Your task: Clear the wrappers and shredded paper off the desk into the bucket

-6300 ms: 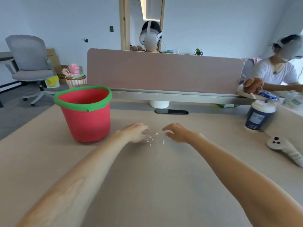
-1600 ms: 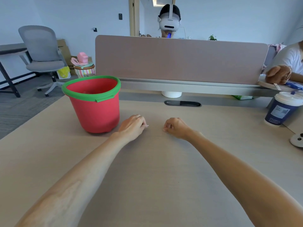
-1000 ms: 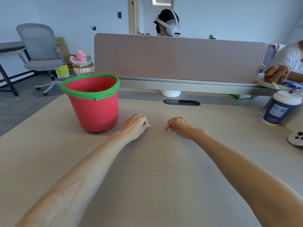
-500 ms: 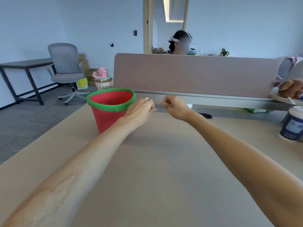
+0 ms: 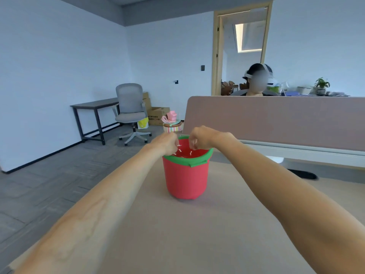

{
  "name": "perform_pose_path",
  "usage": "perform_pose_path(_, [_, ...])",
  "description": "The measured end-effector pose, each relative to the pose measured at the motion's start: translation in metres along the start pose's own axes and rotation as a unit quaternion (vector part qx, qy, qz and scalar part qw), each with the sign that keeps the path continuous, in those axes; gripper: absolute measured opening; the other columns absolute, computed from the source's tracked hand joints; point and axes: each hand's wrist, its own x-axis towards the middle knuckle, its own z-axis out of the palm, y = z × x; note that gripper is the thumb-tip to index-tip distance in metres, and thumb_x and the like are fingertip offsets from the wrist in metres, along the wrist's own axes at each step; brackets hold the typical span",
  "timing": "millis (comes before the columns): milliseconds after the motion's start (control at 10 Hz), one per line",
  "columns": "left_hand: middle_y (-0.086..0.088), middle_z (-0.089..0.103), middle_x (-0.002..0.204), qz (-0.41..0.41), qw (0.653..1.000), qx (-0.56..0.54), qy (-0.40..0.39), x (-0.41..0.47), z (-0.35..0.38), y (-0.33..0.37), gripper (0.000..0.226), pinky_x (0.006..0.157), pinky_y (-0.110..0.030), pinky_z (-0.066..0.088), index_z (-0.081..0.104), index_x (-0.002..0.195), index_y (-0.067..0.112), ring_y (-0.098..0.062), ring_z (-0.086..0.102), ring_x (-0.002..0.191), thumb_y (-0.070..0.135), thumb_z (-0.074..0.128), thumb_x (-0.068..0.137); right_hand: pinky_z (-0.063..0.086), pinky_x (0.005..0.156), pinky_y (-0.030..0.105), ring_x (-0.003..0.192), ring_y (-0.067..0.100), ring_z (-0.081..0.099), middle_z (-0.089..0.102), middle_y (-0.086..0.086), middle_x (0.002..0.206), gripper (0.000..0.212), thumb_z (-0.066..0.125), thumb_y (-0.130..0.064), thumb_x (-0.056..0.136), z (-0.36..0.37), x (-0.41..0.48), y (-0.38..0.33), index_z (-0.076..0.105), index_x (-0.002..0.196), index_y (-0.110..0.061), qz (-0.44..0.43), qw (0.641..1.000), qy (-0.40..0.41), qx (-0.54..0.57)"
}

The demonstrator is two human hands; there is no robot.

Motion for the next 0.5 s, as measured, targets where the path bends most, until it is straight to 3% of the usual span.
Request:
perform_pose_path(100, [-0.003, 0.069, 0.109, 0.012, 0.999, -0.040, 0.026, 0.005, 0.004, 0.003, 0.023, 0.087, -0.039, 0.052, 0.070, 0.098, 0.022, -0.026, 0.061, 0.105, 0.012, 0.052, 0.088, 0.054, 0.086, 0.041, 0.094, 0.026, 0.064, 0.071, 0.006, 0.100, 0.010, 0.065, -0.012, 0.079, 0.000, -0.002, 0.001, 0.073, 0.083, -0.017, 0.005, 1.000, 0.017, 0.010])
perform_pose_path(200, [-0.002, 0.073, 0.097, 0.011, 0.997, -0.030, 0.076, 0.009, 0.008, 0.005, 0.012, 0.081, -0.040, 0.054, 0.071, 0.077, 0.023, -0.027, 0.064, 0.096, 0.018, 0.063, 0.084, 0.053, 0.080, 0.036, 0.091, 0.024, 0.062, 0.069, 0.003, 0.093, 0.012, 0.068, -0.027, 0.081, 0.001, -0.008, 0.003, 0.070, 0.083, -0.015, 0.023, 0.999, 0.037, 0.021])
perform_pose_path(300, [-0.006, 0.071, 0.094, -0.006, 0.997, -0.011, 0.078, 0.007, 0.006, 0.011, 0.012, 0.078, -0.039, 0.054, 0.071, 0.079, 0.019, -0.030, 0.064, 0.093, 0.031, 0.071, 0.080, 0.051, 0.080, 0.035, 0.094, 0.024, 0.061, 0.068, 0.003, 0.099, 0.013, 0.063, -0.031, 0.085, 0.001, -0.016, 0.004, 0.068, 0.088, -0.019, 0.045, 0.997, 0.051, 0.041])
perform_pose_path(400, [-0.006, 0.068, 0.109, 0.011, 0.999, 0.000, 0.047, 0.007, 0.009, 0.016, 0.014, 0.076, -0.036, 0.049, 0.070, 0.090, 0.023, -0.030, 0.061, 0.103, 0.017, 0.058, 0.086, 0.053, 0.087, 0.041, 0.099, 0.027, 0.062, 0.068, 0.006, 0.108, 0.016, 0.059, -0.027, 0.086, 0.003, -0.028, 0.006, 0.067, 0.097, -0.020, 0.071, 0.994, 0.056, 0.055])
perform_pose_path(500, [-0.003, 0.060, 0.127, 0.020, 0.999, 0.003, 0.024, 0.001, 0.010, 0.025, 0.034, 0.081, -0.034, 0.043, 0.065, 0.114, 0.025, -0.028, 0.055, 0.116, 0.012, 0.047, 0.089, 0.054, 0.087, 0.042, 0.099, 0.029, 0.063, 0.069, 0.006, 0.108, 0.021, 0.054, -0.025, 0.086, 0.003, -0.041, 0.001, 0.069, 0.101, -0.021, 0.090, 0.991, 0.076, 0.068])
